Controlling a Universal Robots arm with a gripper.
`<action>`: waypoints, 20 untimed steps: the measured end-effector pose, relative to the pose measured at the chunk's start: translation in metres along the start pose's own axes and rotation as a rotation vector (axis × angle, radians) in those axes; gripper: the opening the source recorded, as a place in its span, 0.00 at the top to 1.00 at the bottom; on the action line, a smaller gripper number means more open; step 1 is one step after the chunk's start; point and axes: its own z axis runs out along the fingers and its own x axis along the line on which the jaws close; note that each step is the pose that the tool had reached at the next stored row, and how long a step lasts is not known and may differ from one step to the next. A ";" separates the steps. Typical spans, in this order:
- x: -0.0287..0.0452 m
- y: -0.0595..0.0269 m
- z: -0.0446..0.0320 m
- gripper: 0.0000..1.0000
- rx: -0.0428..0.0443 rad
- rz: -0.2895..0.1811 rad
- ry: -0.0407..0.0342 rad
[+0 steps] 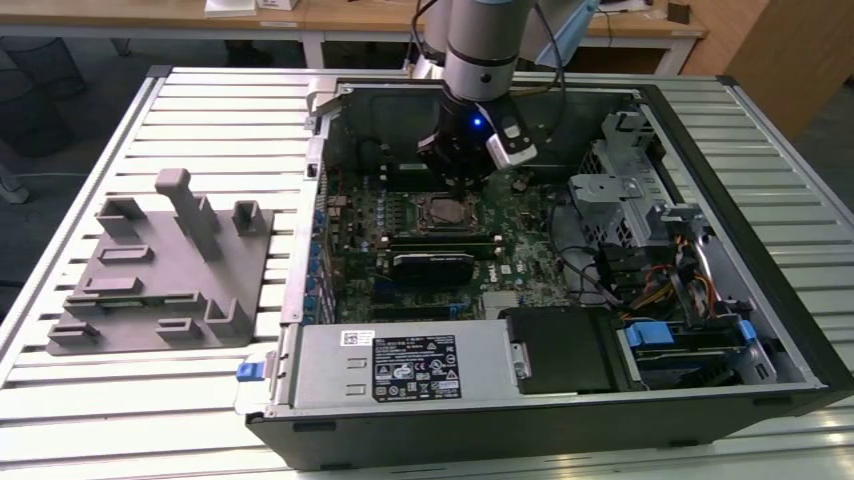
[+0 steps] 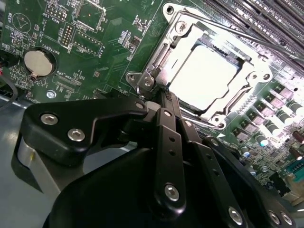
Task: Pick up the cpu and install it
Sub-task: 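Install the first cpu locking lever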
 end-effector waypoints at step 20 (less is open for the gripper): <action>0.0074 0.0001 -0.0071 0.89 -0.0493 -0.008 0.0010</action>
